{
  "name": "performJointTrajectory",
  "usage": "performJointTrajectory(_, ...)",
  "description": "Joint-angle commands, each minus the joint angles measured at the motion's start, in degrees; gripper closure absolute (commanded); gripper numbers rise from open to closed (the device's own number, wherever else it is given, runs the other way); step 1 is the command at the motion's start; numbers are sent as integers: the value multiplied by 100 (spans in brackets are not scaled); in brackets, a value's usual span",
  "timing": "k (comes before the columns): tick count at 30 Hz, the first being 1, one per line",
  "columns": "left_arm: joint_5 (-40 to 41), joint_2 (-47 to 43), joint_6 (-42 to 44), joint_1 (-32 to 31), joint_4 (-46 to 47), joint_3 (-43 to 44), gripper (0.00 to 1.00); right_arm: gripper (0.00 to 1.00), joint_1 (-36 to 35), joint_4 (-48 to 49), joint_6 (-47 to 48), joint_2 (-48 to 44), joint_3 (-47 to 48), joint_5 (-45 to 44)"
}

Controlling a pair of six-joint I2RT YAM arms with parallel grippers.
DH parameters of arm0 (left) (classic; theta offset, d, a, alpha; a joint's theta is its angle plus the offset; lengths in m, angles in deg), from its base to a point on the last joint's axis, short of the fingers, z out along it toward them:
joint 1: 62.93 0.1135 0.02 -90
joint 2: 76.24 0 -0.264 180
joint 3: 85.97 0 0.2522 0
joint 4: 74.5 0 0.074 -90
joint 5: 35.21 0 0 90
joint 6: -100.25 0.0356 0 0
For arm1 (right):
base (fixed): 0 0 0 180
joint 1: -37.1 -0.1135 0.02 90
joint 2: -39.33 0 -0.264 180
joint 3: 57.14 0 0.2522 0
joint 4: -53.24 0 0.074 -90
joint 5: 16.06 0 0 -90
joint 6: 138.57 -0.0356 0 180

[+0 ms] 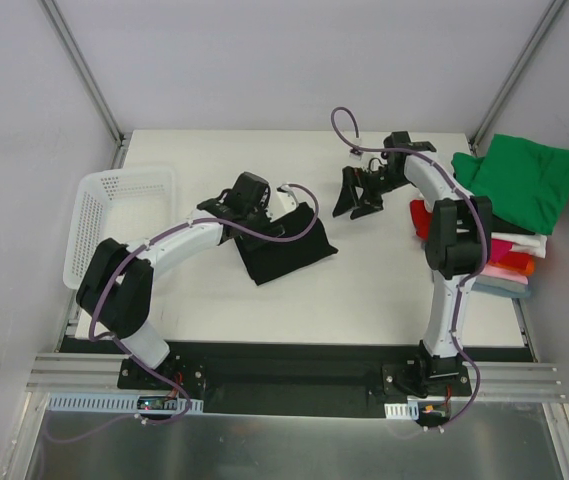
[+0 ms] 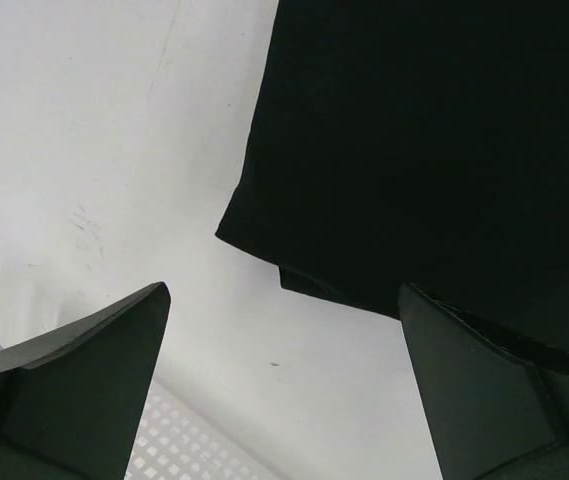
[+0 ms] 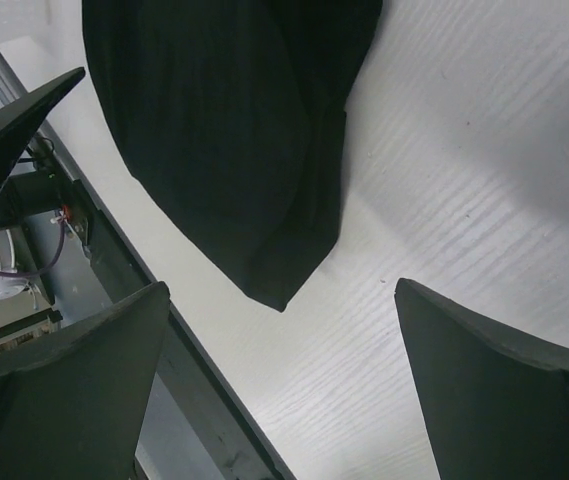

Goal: Fold and stack the t-shirts
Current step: Fold the tshirt

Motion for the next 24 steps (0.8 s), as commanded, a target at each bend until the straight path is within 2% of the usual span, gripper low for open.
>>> performJointTrajectory(1,64,-75,27,-30,-63,73,1,0,25,-139,2,129,247,439)
performJointTrajectory(24,161,153,54,-188,-46,20,1,0,34,-429,-15,1052,809,799)
